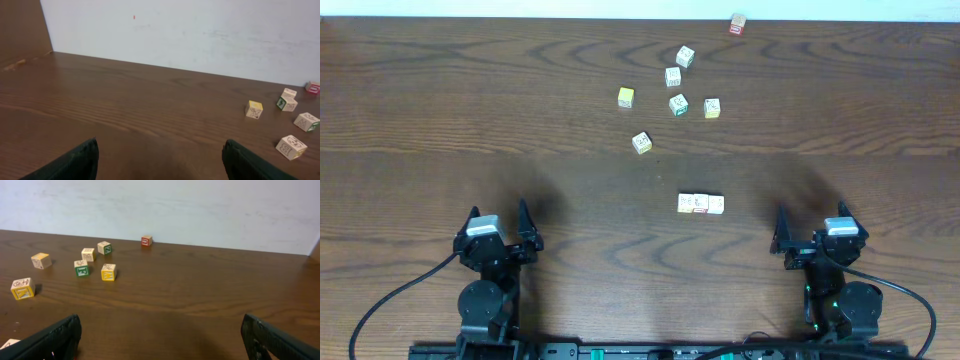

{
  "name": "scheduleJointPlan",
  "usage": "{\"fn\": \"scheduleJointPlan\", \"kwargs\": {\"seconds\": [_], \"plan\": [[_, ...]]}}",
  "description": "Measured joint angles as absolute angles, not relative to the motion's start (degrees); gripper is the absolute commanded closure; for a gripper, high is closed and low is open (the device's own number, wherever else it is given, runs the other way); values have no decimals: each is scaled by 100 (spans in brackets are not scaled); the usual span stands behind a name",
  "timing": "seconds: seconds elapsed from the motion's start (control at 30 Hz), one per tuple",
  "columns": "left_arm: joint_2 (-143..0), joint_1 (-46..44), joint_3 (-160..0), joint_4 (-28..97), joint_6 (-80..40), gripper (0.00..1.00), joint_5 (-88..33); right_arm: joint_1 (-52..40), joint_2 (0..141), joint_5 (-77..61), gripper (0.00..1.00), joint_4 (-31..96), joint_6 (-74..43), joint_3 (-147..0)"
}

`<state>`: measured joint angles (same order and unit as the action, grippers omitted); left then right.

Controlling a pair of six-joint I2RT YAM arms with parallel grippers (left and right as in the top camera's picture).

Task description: Lift 3 blocks

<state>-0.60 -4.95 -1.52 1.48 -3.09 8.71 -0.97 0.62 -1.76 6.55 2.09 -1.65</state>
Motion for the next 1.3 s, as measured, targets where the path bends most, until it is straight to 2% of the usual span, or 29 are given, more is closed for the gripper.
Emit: {"fn": "scheduleJointPlan", "kwargs": {"seconds": [1.3], "plan": [[-60,-495,-152,156,-320,20,740,-99,62,-176,1,652,209,-165]]}}
